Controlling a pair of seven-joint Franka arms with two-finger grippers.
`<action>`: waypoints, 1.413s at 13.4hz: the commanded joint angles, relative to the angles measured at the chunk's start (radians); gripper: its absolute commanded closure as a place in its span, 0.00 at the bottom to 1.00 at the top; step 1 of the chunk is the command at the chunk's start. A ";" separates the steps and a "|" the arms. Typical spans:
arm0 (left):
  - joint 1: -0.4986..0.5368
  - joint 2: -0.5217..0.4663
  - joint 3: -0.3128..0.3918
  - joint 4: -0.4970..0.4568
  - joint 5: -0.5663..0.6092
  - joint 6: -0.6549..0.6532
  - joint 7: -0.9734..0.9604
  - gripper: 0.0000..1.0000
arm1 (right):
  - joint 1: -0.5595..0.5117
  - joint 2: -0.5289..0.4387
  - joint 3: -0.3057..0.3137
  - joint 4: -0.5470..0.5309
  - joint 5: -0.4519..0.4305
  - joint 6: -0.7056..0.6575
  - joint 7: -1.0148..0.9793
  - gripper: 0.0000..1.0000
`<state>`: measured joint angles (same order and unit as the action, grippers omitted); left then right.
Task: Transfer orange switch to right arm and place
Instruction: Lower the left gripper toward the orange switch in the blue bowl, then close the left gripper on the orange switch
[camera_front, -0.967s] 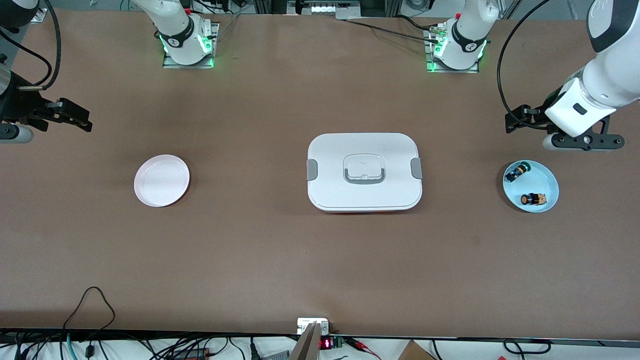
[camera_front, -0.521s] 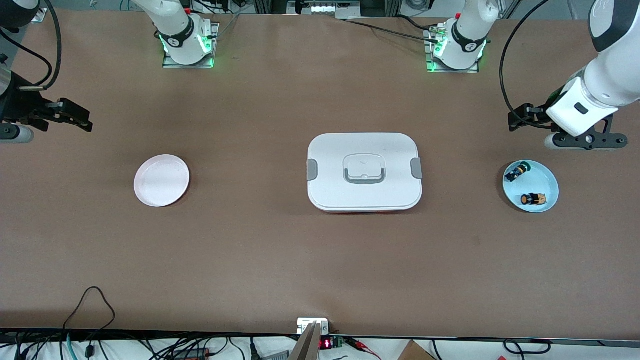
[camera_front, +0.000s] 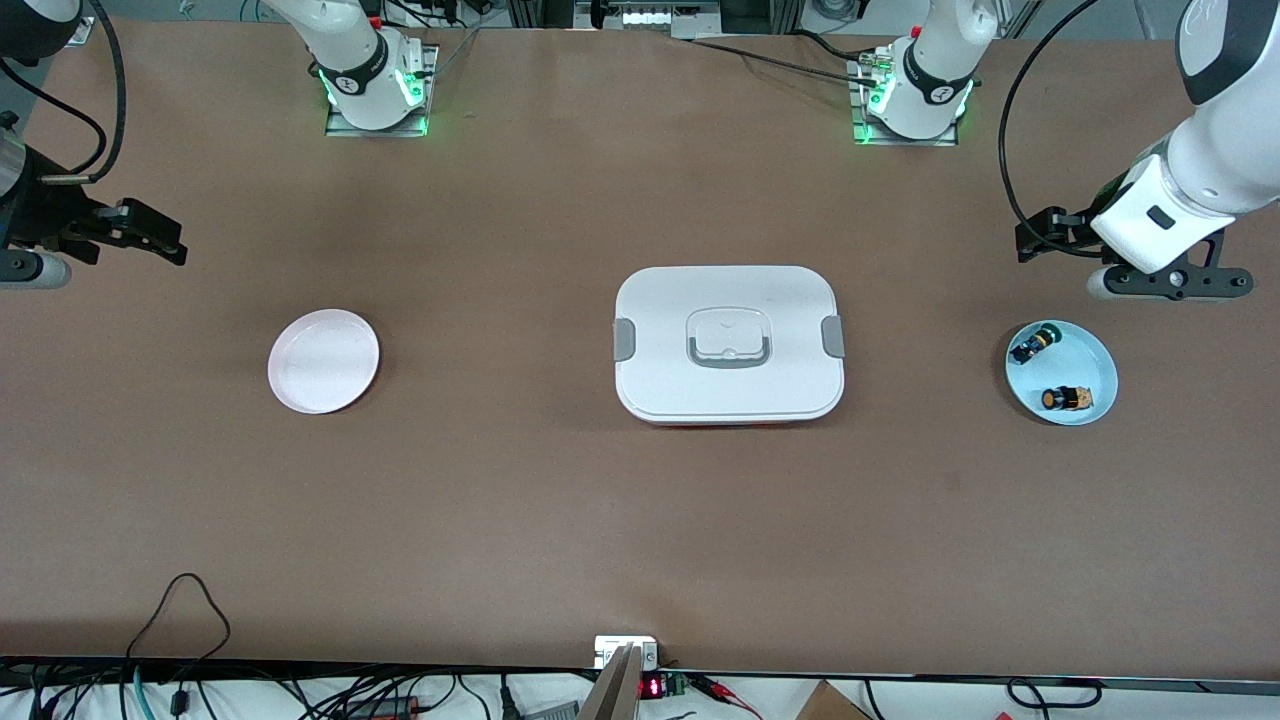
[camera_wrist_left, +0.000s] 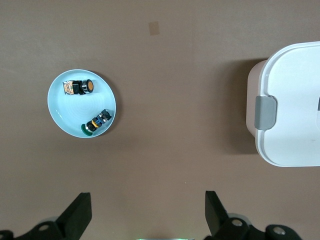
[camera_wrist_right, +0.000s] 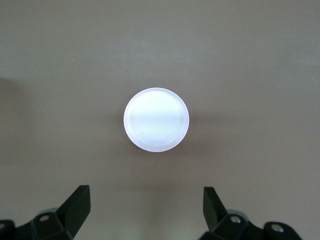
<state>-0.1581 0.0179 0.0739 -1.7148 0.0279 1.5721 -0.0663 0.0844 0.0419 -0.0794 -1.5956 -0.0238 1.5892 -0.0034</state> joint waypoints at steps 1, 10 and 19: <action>0.024 0.072 0.007 0.023 0.018 -0.018 0.025 0.00 | 0.000 0.006 0.000 0.020 0.011 -0.015 -0.010 0.00; 0.187 0.198 0.009 -0.284 0.066 0.492 0.166 0.00 | 0.006 0.021 0.004 0.020 0.015 -0.014 -0.009 0.00; 0.370 0.436 -0.002 -0.215 -0.041 0.712 0.309 0.00 | 0.021 0.036 0.009 0.020 0.015 -0.014 -0.009 0.00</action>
<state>0.1992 0.4243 0.0865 -1.9860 0.0479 2.3007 0.2186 0.1021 0.0724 -0.0701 -1.5954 -0.0236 1.5893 -0.0034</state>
